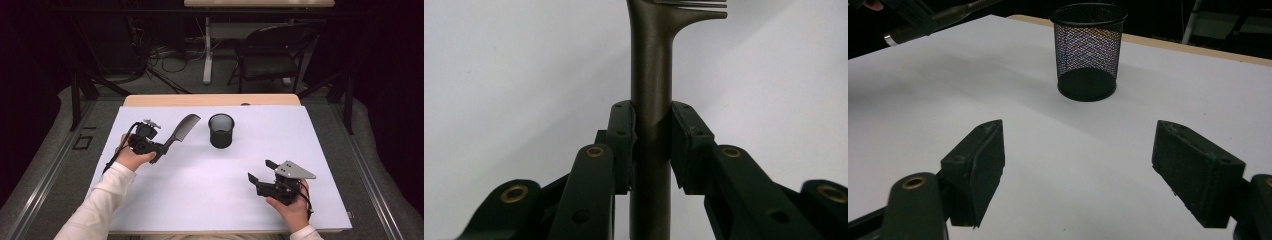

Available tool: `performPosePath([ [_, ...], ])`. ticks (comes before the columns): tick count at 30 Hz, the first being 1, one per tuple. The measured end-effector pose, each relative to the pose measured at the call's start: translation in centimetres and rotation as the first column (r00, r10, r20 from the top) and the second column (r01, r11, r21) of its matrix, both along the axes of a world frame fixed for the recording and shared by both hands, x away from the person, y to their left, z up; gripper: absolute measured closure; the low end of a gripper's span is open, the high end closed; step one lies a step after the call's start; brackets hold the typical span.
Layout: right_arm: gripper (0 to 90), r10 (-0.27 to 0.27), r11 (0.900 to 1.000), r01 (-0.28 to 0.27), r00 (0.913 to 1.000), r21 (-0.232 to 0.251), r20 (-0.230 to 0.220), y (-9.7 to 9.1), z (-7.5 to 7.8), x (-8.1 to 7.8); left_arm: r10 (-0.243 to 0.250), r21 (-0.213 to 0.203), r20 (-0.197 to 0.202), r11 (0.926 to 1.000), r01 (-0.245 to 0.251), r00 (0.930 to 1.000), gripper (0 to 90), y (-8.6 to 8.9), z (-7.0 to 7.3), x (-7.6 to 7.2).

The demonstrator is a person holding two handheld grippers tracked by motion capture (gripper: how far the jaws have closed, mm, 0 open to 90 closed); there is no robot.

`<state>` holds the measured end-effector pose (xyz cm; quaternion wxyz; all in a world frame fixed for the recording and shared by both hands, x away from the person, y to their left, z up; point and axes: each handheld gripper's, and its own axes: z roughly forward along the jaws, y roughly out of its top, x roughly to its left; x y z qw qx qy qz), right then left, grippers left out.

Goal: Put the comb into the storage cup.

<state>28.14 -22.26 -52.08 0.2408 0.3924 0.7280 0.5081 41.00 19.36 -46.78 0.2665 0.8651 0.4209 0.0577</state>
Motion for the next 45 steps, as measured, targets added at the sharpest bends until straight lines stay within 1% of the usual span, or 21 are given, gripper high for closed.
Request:
performPosePath([
  [2,21.2,0.001,1.0000,-0.001,1.0000,0.001,0.000,0.0,0.0,0.0,-0.001,-0.003,0.006,1.0000,0.001,1.0000,72.8,0.0,0.1,-0.1],
  [3,21.2,0.000,1.0000,0.000,1.0000,0.002,0.000,0.0,0.0,0.0,0.002,-0.018,0.016,0.9998,-0.001,0.9999,72.8,0.0,0.4,-0.2],
  [5,21.2,0.000,1.0000,0.000,1.0000,0.003,-0.001,0.0,0.0,0.0,-0.003,-0.021,0.018,0.9998,0.003,0.9998,72.8,0.0,0.5,-0.3],
  [11,21.1,0.000,1.0000,0.000,1.0000,0.001,0.000,0.0,0.0,0.0,-0.009,-0.048,0.049,0.9988,0.012,0.9987,72.8,-0.3,1.1,-0.7],
  [12,21.2,0.001,1.0000,-0.001,1.0000,0.001,0.000,0.0,0.0,0.0,-0.012,-0.058,0.057,0.9982,0.015,0.9983,72.8,-0.3,1.4,-0.9],
  [13,21.2,0.001,1.0000,-0.001,1.0000,0.001,0.000,0.0,0.0,0.0,-0.012,-0.058,0.057,0.9982,0.015,0.9983,72.8,-0.3,1.4,-0.9],
  [16,21.2,0.000,1.0000,0.000,1.0000,0.004,0.000,0.0,0.0,0.0,-0.012,-0.067,0.077,0.9976,0.017,0.9969,72.8,-0.5,1.7,-1.2],
  [20,21.2,0.001,1.0000,-0.001,1.0000,0.004,-0.001,0.0,0.0,0.0,-0.011,-0.090,0.104,0.9957,0.020,0.9945,72.9,-0.6,2.1,-1.5],
  [26,21.2,0.002,1.0000,-0.002,1.0000,0.002,0.000,0.0,0.0,0.0,-0.013,-0.116,0.132,0.9928,0.028,0.9912,72.8,-1.0,2.5,-2.0],
  [27,21.2,0.001,1.0000,-0.001,1.0000,0.002,0.000,0.0,-0.1,0.0,-0.013,-0.120,0.141,0.9924,0.030,0.9900,72.8,-1.0,2.6,-2.1],
  [29,21.2,0.001,1.0000,-0.001,1.0000,0.003,-0.001,0.0,-0.1,0.0,-0.012,-0.127,0.146,0.9914,0.031,0.9893,72.8,-1.2,2.7,-2.3],
  [30,21.2,0.001,1.0000,-0.001,1.0000,0.004,0.000,0.0,-0.1,0.0,-0.016,-0.122,0.153,0.9920,0.035,0.9880,72.8,-1.2,2.8,-2.3],
  [33,21.2,0.001,1.0000,-0.001,1.0000,0.005,0.000,0.0,-0.1,0.0,-0.016,-0.131,0.168,0.9906,0.038,0.9857,72.8,-1.3,3.0,-2.6],
  [37,21.2,0.002,1.0000,-0.002,1.0000,0.002,-0.001,0.0,0.0,0.0,-0.013,-0.149,0.196,0.9879,0.042,0.9806,72.8,-1.4,3.2,-2.9],
  [39,21.2,0.003,1.0000,-0.003,1.0000,0.003,-0.001,0.0,0.0,0.0,-0.017,-0.152,0.202,0.9872,0.048,0.9793,72.8,-1.6,3.3,-3.1],
  [42,21.2,0.003,1.0000,-0.003,1.0000,0.004,-0.003,0.0,-0.1,0.0,-0.020,-0.164,0.230,0.9848,0.059,0.9730,72.8,-2.0,3.5,-3.5],
  [45,21.2,0.003,1.0000,-0.003,1.0000,0.005,-0.001,0.0,-0.1,0.0,-0.023,-0.171,0.236,0.9831,0.065,0.9714,72.8,-2.2,3.6,-3.6],
])
